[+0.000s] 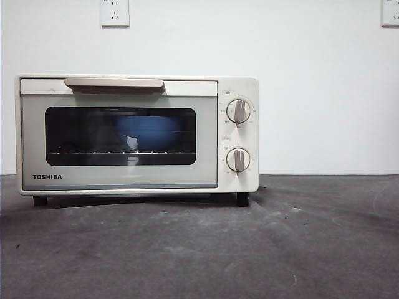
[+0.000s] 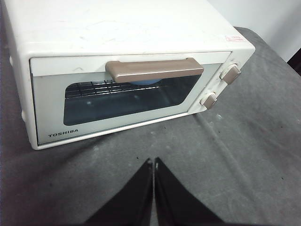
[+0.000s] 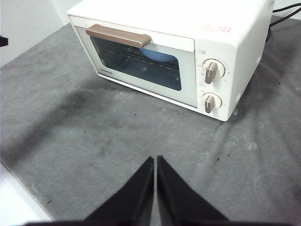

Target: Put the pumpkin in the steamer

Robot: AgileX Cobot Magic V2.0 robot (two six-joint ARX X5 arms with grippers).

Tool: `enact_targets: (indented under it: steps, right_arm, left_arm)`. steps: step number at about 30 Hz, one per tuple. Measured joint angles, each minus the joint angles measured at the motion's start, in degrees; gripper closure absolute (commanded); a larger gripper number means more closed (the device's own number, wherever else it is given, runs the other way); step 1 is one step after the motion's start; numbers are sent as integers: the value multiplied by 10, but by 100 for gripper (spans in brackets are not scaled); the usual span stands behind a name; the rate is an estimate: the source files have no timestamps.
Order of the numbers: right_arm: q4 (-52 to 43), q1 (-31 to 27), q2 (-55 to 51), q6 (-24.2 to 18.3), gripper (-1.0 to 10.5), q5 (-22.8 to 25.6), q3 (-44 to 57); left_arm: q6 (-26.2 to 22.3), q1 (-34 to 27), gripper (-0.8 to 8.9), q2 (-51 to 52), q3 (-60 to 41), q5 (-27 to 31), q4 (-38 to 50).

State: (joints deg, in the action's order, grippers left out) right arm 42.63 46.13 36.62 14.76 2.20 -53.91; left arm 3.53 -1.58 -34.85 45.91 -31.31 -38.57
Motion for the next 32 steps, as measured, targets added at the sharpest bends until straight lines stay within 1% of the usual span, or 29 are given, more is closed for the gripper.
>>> enact_targets:
  steps: [8,12,15,20,22,24,26,32]
  right_arm:
    - [0,0,0,0,940,0,0]
    - [0,0,0,0,940,0,0]
    - [0,0,0,0,940,0,0]
    - [0,0,0,0,940,0,0]
    - [0,0,0,0,940,0,0]
    - [0,0,0,0,940,0,0]
    - [0,0,0,0,940,0,0]
    - [0,0,0,0,940,0,0]
  left_arm:
    - [-2,0,795,0,0,0,0]
    - [-40,0,795,11,0,2,13]
    - [-68,0,795,41,-7,47,86]
    - [-84,-3,795,120,-60,177,235]
    - [-85,-6,795,145,-91,230,273]
    - [-85,-8,795,168,-123,274,281]
    - [-85,-10,795,192,-158,296,280]
    - [-85,-10,795,238,-252,299,284]
